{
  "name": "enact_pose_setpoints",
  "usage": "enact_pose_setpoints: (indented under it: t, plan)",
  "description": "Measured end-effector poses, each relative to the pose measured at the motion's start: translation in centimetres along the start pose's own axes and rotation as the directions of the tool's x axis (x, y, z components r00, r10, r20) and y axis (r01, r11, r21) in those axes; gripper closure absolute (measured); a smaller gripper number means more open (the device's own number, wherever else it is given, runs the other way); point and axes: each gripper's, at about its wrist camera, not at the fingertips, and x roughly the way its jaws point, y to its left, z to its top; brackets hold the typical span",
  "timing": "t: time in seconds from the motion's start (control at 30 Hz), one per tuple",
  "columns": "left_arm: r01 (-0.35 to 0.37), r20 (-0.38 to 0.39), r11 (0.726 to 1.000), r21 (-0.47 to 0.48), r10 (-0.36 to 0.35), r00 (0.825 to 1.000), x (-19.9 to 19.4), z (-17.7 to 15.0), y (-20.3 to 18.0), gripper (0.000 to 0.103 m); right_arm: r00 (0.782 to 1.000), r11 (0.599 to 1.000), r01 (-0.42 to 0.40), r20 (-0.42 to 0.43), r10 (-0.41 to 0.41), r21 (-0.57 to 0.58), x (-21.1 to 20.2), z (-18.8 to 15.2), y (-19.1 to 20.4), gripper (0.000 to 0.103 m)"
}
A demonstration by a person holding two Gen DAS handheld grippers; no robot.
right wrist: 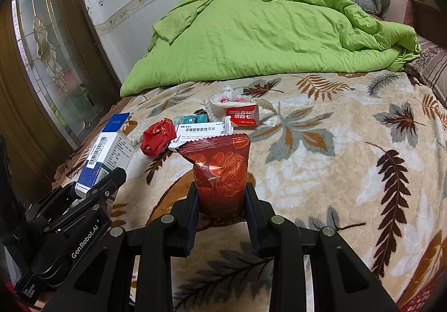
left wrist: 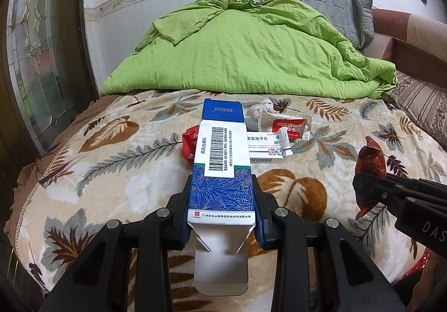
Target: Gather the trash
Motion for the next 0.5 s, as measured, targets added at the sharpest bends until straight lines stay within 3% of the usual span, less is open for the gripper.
enact_pose_setpoints:
  t: [0.5]
  plan:
    - [-0.002, 0.002, 1.000, 0.002, 0.002, 1.000, -0.06, -0.03, -0.16, 0.070, 1.000, 1.000, 0.000, 0.001, 0.000, 0.001, 0.05, 0.00, -0.06, 0.070]
